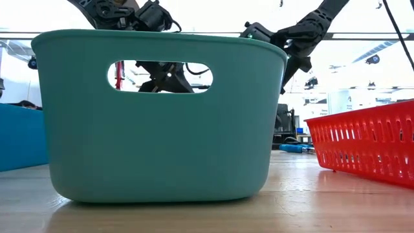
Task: Pick & Place School Supplies
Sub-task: Put the crayon box into the blue bin
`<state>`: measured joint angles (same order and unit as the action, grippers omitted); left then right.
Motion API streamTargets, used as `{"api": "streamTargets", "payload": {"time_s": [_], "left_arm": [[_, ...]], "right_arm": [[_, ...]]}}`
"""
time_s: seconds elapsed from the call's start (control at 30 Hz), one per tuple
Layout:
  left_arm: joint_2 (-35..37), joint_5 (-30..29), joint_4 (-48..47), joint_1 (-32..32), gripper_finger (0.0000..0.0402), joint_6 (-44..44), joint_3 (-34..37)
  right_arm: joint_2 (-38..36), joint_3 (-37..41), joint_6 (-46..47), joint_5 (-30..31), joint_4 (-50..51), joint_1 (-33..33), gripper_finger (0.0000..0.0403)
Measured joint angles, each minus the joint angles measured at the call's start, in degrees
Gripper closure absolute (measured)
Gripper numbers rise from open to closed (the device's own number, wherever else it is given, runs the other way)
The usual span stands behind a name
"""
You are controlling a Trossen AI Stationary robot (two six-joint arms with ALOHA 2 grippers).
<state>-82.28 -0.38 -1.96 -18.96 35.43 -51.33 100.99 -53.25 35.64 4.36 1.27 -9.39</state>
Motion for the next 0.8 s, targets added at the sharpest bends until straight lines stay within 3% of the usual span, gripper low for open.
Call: {"api": "streamTargets", "payload": {"time_s": [0.2,0.47,0.8], "left_arm": [[0.0,5.97,2.64,0.0,0.0364,-5.28,0.04],[0.0,10.38,8.38,0.18,0.0302,-14.91,0.68],[0.0,10.87,13.99,0.42,0.0248,-9.51,6.19]], "right_arm": [[0.0,0.0,0.0,0.0,-0.03,0.0,0.0335],[0.0,0.0,0.0,0.13,-0.08,0.0,0.0335],[0.0,0.0,0.0,0.17,-0.06,0.02,0.0335]]}}
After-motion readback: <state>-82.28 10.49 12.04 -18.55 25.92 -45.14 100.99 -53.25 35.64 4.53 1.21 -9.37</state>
